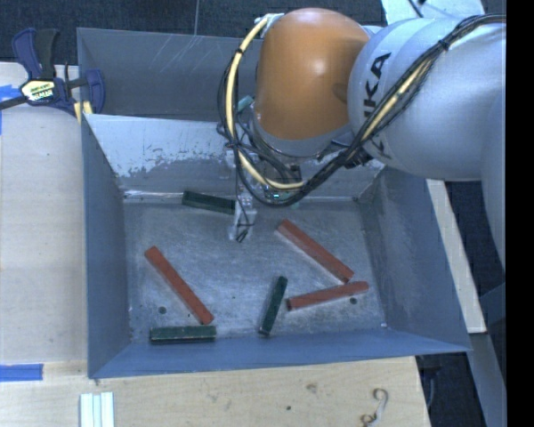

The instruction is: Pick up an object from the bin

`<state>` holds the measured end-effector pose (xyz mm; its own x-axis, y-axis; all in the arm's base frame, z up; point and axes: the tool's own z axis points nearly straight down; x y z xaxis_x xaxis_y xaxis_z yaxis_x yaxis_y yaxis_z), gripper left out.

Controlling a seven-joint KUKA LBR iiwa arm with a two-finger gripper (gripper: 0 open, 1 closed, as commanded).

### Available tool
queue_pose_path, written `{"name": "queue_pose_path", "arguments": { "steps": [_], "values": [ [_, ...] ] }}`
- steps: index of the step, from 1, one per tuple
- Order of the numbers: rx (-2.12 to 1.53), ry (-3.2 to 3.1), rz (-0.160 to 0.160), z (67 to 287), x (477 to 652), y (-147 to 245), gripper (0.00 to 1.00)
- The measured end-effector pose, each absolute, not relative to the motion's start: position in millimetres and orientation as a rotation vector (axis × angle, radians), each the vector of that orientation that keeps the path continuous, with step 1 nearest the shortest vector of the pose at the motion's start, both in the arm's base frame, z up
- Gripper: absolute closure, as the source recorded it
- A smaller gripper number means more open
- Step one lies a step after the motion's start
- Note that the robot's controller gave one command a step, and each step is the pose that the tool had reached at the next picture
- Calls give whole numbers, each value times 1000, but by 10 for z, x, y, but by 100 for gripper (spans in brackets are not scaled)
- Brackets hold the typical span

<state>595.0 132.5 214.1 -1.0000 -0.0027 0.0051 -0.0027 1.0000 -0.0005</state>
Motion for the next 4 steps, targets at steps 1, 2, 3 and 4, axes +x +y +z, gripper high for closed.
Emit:
{"name": "queue_pose_path", "arguments": {
  "steps": [1,2,3,4],
  "values": [
    [-235,-3125,3,655,6262,1254,0],
    [-717,-3065,-4,1017,6294,1313,0],
    [-981,-2985,1,1003,6231,1230,0],
    [-845,-3018,7,696,6270,1279,0]
  ]
}}
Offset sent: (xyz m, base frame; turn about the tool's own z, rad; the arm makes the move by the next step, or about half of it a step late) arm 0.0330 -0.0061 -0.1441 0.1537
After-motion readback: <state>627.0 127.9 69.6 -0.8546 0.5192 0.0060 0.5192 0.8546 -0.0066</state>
